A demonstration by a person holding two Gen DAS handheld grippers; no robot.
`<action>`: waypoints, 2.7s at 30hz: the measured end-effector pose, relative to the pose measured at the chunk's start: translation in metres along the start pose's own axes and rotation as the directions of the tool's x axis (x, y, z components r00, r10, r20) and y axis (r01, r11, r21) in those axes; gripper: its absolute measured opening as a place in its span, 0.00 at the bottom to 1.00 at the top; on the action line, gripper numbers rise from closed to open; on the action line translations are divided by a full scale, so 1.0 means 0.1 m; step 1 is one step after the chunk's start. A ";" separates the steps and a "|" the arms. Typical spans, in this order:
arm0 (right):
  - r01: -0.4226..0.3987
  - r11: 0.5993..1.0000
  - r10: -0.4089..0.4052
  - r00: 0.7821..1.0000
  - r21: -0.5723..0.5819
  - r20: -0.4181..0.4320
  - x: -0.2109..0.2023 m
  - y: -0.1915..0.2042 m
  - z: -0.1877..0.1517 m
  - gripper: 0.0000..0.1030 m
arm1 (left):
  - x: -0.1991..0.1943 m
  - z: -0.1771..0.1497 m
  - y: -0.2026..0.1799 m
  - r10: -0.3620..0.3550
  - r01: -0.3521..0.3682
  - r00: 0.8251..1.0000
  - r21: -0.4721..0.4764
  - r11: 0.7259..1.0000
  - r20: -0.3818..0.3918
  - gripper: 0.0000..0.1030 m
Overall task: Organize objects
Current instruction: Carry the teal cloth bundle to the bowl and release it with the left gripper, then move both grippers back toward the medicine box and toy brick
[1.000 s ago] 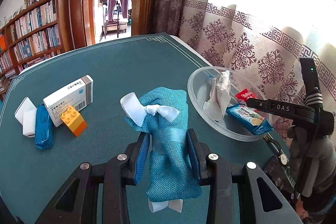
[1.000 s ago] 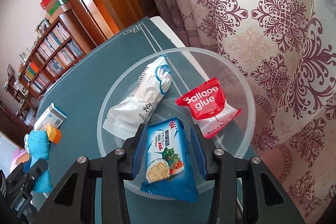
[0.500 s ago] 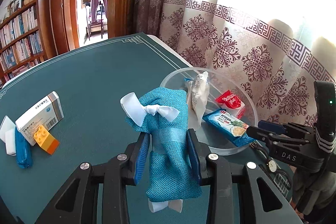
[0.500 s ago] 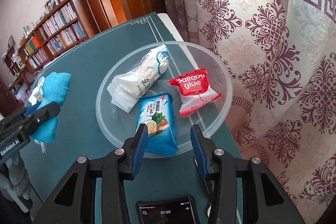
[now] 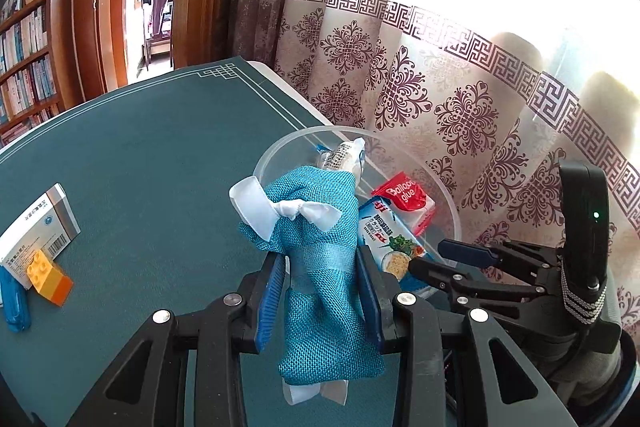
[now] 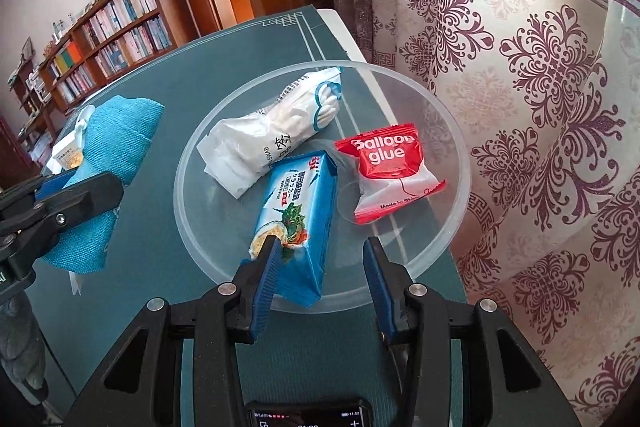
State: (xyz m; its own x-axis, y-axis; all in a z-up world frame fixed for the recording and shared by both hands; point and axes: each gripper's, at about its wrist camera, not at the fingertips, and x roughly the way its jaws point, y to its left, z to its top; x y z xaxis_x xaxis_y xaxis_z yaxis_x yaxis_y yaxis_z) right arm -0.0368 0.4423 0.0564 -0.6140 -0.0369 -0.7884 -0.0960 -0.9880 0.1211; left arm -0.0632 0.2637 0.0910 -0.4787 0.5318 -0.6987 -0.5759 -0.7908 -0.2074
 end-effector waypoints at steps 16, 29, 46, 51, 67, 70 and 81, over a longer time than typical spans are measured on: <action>0.000 1.000 -0.002 0.999 0.022 0.054 -0.21 -0.08 0.05 0.43 | 0.54 0.28 0.06 -0.161 0.161 0.987 -0.177 0.971 0.015 0.41; 0.007 1.000 -0.008 0.998 0.027 0.067 -0.24 -0.10 0.06 0.43 | 0.34 0.13 0.18 -0.038 0.043 0.998 -0.145 0.988 0.043 0.72; 0.003 1.000 -0.004 0.996 0.016 0.091 -0.37 0.06 0.12 0.43 | 0.50 0.00 0.07 0.090 -0.090 0.996 -0.004 0.996 0.004 0.74; -0.009 1.000 0.010 0.996 -0.013 0.092 -0.39 0.24 0.15 0.43 | 0.21 0.00 0.18 0.113 -0.111 0.991 -0.029 0.993 0.070 0.85; -0.149 0.969 0.159 0.987 -0.195 0.035 -0.26 1.46 0.27 0.44 | -0.72 -0.27 1.39 0.342 -0.289 0.926 -0.279 0.916 0.162 0.85; -0.178 0.958 0.184 0.983 -0.225 0.006 -0.16 1.73 0.26 0.45 | -0.85 -0.34 1.59 0.381 -0.319 0.910 -0.307 0.896 0.166 0.85; -0.331 0.903 0.316 0.944 -0.274 -0.100 0.51 2.59 0.29 0.48 | -1.14 -0.63 2.17 0.486 -0.403 0.864 -0.400 0.823 0.131 0.85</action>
State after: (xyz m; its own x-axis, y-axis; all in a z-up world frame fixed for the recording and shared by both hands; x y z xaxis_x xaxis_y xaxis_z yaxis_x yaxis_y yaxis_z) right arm -0.1162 0.1887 0.0653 -0.5316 -0.3616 -0.7659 0.3311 -0.9211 0.2050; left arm -0.0920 0.0125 0.0830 -0.7807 0.1145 -0.6143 -0.0163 -0.9865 -0.1631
